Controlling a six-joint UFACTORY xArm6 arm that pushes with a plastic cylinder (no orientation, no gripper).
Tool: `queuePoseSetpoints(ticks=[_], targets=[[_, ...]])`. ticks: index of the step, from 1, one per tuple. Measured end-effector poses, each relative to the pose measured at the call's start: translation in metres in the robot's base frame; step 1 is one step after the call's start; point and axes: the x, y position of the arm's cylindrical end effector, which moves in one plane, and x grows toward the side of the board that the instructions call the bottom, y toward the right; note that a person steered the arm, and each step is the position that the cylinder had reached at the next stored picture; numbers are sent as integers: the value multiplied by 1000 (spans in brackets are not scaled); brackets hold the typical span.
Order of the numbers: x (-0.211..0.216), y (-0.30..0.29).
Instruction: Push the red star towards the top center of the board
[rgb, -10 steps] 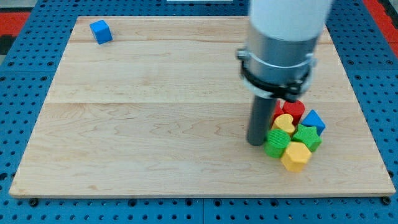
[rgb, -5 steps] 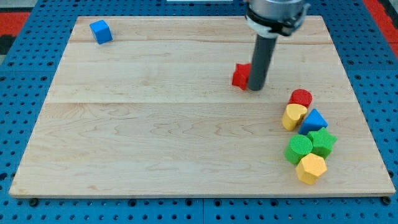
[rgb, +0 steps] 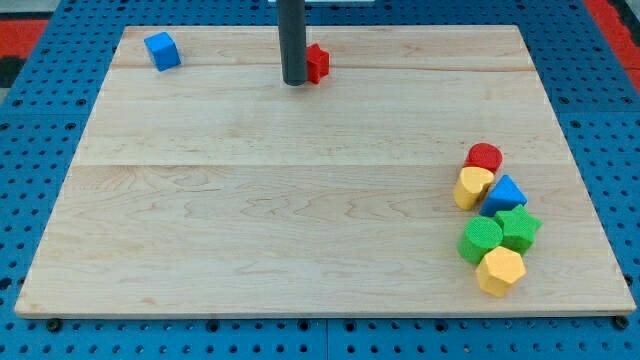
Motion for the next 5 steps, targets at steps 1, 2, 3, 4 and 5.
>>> queuePoseSetpoints(ticks=[1,2,3,4,5], targets=[[0,25],[-6,37],[-21,37],[-28,37],[-28,41]])
